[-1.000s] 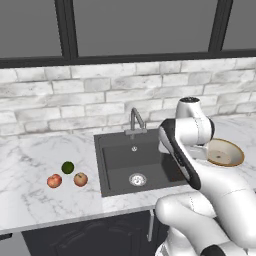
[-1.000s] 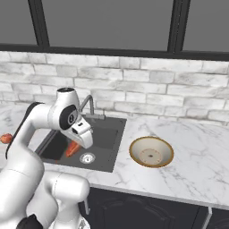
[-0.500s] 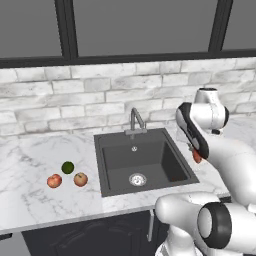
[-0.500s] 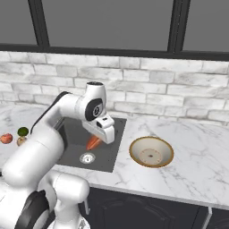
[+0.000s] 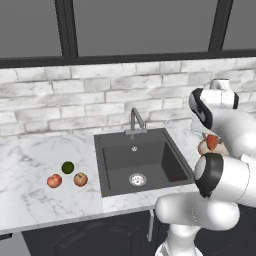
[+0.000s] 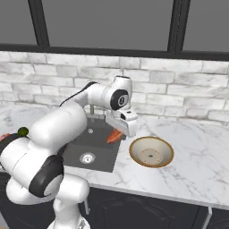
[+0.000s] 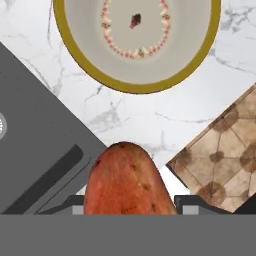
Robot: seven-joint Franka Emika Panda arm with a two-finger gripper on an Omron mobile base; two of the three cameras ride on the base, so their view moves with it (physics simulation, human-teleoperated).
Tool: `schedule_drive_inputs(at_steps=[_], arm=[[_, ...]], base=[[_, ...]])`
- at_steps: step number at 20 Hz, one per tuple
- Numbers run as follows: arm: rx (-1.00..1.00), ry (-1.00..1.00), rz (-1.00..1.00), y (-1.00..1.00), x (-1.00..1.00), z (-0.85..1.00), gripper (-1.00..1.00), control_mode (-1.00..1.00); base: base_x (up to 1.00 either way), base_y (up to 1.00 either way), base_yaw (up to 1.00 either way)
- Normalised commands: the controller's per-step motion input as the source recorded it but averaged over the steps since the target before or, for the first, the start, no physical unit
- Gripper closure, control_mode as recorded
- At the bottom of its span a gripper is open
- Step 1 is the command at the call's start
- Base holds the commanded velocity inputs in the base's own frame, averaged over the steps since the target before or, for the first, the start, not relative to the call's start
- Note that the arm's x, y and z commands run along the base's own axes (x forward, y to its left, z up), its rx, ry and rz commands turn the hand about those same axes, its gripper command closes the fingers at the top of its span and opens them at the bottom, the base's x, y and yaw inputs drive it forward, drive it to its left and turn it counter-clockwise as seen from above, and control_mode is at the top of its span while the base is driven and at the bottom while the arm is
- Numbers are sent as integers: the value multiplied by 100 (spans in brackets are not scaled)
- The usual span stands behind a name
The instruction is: There is a mixed pile of frozen fruits and vegetables on the counter. Locate all the frozen vegetables and place the items in a bowl on the counter. Take all the frozen fruits and defrost them in a running sink.
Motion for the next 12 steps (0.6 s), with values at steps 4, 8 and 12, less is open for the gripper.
schedule_drive_inputs(at_steps=[4,8,12], arm=[[0,11,-11,-81,34,-10,100,-100],[0,5,-9,-75,32,-22,100,-100],[4,-3,0,-44,21,-31,100,-100]], base=[[0,0,0],[0,0,0],[0,0,0]])
